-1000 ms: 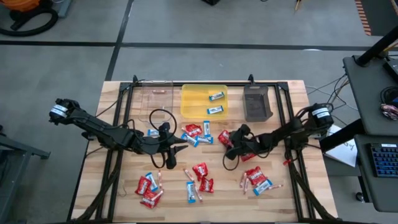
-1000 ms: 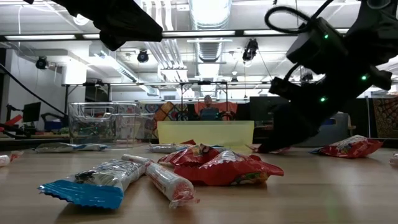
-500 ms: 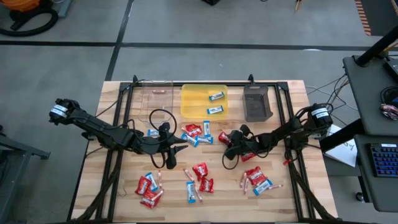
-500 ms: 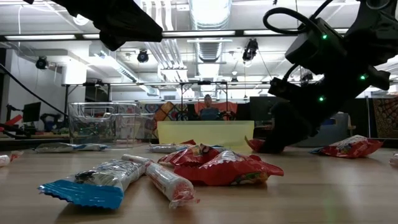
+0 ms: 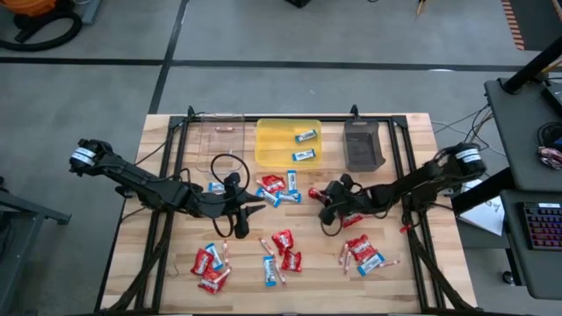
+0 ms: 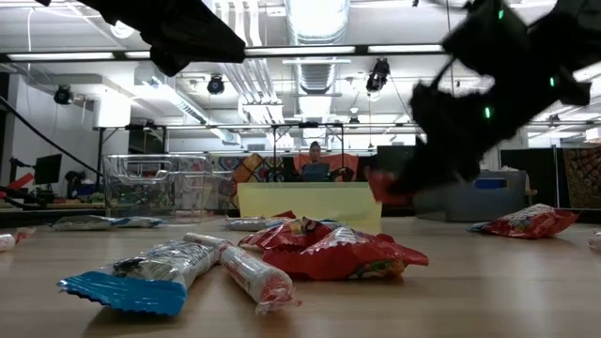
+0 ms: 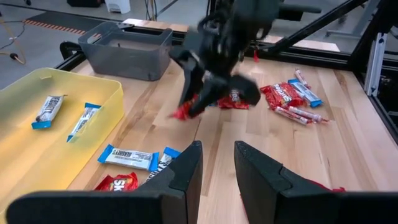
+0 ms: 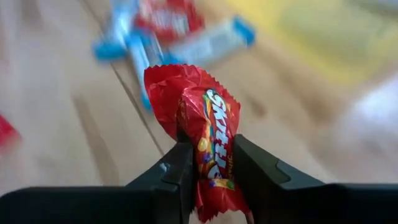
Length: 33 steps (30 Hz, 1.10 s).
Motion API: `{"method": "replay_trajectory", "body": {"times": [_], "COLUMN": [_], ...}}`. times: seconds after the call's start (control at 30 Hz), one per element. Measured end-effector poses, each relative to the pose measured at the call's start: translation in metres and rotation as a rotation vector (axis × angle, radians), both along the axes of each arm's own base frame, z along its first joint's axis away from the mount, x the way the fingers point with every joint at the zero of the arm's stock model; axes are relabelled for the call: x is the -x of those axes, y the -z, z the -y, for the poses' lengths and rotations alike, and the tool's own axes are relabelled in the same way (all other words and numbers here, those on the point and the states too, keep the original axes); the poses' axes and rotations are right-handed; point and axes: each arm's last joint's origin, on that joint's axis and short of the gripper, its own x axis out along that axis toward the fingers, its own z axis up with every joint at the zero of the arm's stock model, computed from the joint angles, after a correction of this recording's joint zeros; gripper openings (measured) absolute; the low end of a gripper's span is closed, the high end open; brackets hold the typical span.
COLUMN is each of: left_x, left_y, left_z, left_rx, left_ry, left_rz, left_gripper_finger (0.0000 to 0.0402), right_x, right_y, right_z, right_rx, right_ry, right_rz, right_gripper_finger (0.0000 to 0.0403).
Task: Sort candy
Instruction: Put the red candy into the black bin
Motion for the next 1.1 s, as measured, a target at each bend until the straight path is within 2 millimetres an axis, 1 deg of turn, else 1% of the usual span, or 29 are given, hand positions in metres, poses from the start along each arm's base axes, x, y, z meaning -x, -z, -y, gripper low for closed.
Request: {"method": "replay_trajectory", "body": {"times": [0.13,0.23,0.37,0.47,0.6,0.67,0.73,0.8,0.9,1.1], "left_x": [0.002,0.004,0.005,0.006,0.006,0.006,0.006,0.006,0.006,0.006], "left_y": [-0.003,-0.006,-0.009,-0.010,-0.009,-0.009,-0.009,-0.009,-0.009,-0.009], "left_z": [-0.001,-0.001,-0.002,-0.002,-0.002,-0.002,-0.002,-0.002,-0.002,-0.001], "left_rx": [0.005,0.003,-0.003,-0.002,-0.002,-0.002,-0.002,-0.002,-0.002,0.021], "left_ry": [0.000,0.003,0.007,0.007,0.007,0.007,0.007,0.007,0.007,0.002], "left_rz": [0.014,0.024,0.033,0.035,0.035,0.034,0.034,0.034,0.035,0.038], "left_gripper_finger": [0.0077,0.0077,0.0077,0.0077,0.0077,0.0077,0.0077,0.0077,0.0077,0.0077], "right_x": [0.003,0.009,0.024,0.039,0.060,0.065,0.067,0.068,0.068,0.063], "right_y": [-0.035,-0.065,-0.093,-0.104,-0.104,-0.100,-0.094,-0.089,-0.083,-0.075], "right_z": [0.005,0.018,0.046,0.074,0.107,0.120,0.130,0.137,0.145,0.149], "right_rx": [0.005,0.033,0.075,0.071,0.053,0.027,-0.024,-0.055,-0.059,-0.062], "right_ry": [0.055,0.214,0.428,0.597,0.784,0.816,0.804,0.796,0.813,0.803], "right_rz": [0.128,0.199,0.140,0.023,-0.142,-0.186,-0.221,-0.247,-0.289,-0.321], "right_gripper_finger": [0.0081,0.0073,0.0064,0.0061,0.0061,0.0061,0.0066,0.0076,0.0096,0.0138]}}
